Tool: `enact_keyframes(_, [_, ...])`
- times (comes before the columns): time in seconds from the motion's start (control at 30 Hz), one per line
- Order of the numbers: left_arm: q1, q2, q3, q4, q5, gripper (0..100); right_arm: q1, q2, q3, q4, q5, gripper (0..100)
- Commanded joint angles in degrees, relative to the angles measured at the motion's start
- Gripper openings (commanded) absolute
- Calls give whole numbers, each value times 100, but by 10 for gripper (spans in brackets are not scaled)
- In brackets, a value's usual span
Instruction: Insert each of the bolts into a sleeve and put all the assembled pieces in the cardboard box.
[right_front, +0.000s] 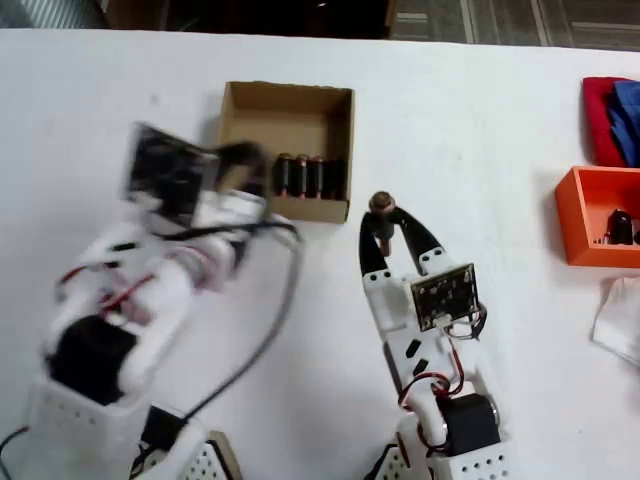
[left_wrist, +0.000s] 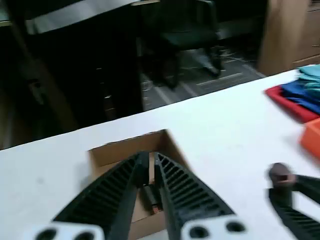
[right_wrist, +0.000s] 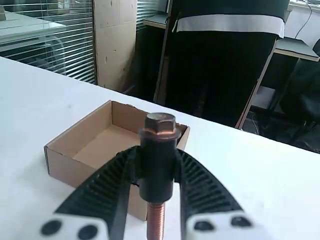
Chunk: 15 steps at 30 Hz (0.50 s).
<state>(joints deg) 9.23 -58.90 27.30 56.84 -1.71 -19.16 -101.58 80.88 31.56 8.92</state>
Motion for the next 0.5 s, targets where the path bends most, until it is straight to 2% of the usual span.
enact_keyframes(0.0, [-1741,-360,444,343,-273,24,40,127,-1029,-101,-448,23])
enact_keyframes(0.13, [-3103,-730,1903,448,-299,30,13,1314,-1899,-92,-738,23])
enact_keyframes(0.27, [-4273,-1090,3600,-158,-598,31,-4,3486,-3314,-57,-1231,23])
enact_keyframes(0.37, [-4668,-1240,4646,-730,-844,31,-207,5393,-4870,356,-1697,23])
enact_keyframes(0.47, [-4721,-1257,5305,-870,-1266,31,-497,7371,-6655,1077,-2004,23])
